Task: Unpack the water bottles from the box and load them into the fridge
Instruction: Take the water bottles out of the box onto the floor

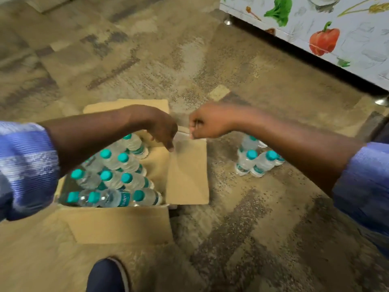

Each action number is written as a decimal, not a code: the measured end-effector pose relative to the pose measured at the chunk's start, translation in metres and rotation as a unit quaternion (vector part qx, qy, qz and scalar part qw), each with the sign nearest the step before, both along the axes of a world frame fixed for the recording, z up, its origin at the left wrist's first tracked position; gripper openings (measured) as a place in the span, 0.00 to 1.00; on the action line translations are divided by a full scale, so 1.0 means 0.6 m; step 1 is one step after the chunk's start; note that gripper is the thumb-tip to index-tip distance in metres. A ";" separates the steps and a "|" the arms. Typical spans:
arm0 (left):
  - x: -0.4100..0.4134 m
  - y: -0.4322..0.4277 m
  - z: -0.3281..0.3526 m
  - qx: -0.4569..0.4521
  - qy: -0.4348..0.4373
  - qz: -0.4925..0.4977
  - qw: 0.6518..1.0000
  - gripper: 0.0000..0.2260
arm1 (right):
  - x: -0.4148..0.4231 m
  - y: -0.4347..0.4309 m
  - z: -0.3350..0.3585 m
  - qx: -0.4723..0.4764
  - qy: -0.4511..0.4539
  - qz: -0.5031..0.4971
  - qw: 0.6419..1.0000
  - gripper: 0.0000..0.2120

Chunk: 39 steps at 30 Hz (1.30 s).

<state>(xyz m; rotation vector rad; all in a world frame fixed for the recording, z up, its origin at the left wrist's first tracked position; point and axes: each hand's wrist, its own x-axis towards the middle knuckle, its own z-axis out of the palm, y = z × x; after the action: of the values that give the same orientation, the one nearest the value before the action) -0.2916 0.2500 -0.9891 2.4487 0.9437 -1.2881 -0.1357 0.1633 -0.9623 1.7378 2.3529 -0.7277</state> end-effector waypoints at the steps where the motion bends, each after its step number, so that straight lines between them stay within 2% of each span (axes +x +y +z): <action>1: -0.023 0.002 -0.003 -0.005 0.022 0.004 1.000 0.19 | -0.038 -0.005 -0.006 -0.006 0.018 0.029 0.999 0.12; 4: -0.085 0.002 -0.025 -0.007 0.056 0.013 0.998 0.21 | -0.139 -0.026 -0.041 -0.034 0.058 0.096 0.993 0.15; 8: -0.140 -0.004 -0.057 0.012 0.073 0.000 0.997 0.20 | -0.232 -0.058 -0.103 -0.022 0.046 0.138 0.989 0.22; 15: -0.170 -0.032 -0.081 -0.026 0.087 -0.016 0.996 0.21 | -0.295 -0.092 -0.162 0.052 0.032 0.167 0.984 0.14; 20: -0.200 -0.050 -0.111 0.001 0.075 -0.055 0.996 0.26 | -0.283 -0.090 -0.165 0.048 0.070 0.124 0.989 0.14; 22: -0.205 -0.054 -0.111 0.013 0.051 -0.065 0.996 0.24 | -0.269 -0.084 -0.160 0.041 0.077 0.103 0.991 0.13; 27: -0.178 -0.036 -0.061 -0.025 -0.021 0.021 0.999 0.17 | -0.219 -0.053 -0.119 0.034 0.165 0.017 0.986 0.15; 30: -0.156 -0.009 -0.002 -0.034 -0.056 0.059 0.996 0.14 | -0.171 -0.027 -0.067 0.047 0.242 -0.025 0.969 0.14; 34: -0.102 0.010 0.106 0.003 -0.110 0.041 0.993 0.07 | -0.082 0.001 0.010 0.082 0.331 -0.123 0.932 0.10; 36: -0.074 0.008 0.155 0.021 -0.160 0.035 0.986 0.07 | -0.036 0.012 0.045 0.111 0.351 -0.172 0.914 0.10; 39: -0.033 -0.006 0.196 0.008 -0.255 0.062 0.965 0.06 | 0.027 0.021 0.086 0.164 0.332 -0.209 0.905 0.10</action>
<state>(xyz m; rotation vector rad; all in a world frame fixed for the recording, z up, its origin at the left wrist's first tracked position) -0.3116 0.2467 -0.8714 2.4958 0.9383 -0.5597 -0.1198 0.1759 -0.9106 2.5162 2.6470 -1.2073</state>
